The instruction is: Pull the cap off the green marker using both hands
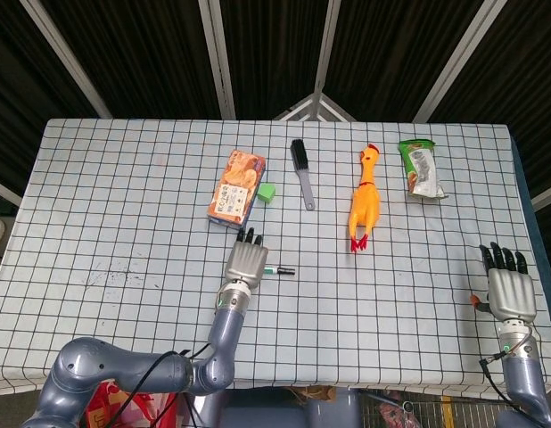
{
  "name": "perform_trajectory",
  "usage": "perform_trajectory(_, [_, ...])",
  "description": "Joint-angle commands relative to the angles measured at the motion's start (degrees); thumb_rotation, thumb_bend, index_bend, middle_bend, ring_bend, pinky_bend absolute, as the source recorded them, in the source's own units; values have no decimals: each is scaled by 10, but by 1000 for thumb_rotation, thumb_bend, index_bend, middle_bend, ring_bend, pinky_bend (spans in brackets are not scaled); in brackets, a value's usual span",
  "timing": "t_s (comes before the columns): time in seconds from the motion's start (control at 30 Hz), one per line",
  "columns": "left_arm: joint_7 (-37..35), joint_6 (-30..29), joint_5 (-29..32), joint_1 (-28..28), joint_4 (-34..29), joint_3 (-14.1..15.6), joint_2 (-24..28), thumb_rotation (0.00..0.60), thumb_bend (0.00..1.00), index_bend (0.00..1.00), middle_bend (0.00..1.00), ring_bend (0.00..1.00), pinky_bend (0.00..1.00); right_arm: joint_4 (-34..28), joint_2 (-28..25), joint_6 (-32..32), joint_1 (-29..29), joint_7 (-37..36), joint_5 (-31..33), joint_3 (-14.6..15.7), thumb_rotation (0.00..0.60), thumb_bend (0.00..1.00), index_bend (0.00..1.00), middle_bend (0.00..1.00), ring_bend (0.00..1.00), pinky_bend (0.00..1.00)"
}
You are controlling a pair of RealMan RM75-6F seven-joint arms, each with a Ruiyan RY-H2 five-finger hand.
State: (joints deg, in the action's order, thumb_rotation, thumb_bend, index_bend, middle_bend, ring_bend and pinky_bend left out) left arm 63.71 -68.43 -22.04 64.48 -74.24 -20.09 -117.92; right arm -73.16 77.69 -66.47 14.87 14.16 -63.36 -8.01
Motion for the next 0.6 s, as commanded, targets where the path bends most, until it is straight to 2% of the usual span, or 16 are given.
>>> perform_trajectory(0.03, [1, 1, 0, -1, 1, 0, 0, 600, 505, 489, 156, 0, 0, 1, 1, 0, 0, 1, 0, 0, 600, 246, 101, 49, 40, 36])
perform_trajectory(0.6, [2, 7, -5, -4, 10, -2, -8, 600, 522, 520, 179, 0, 0, 5, 3, 2, -2, 2, -1, -1, 600, 246, 101, 49, 40, 36])
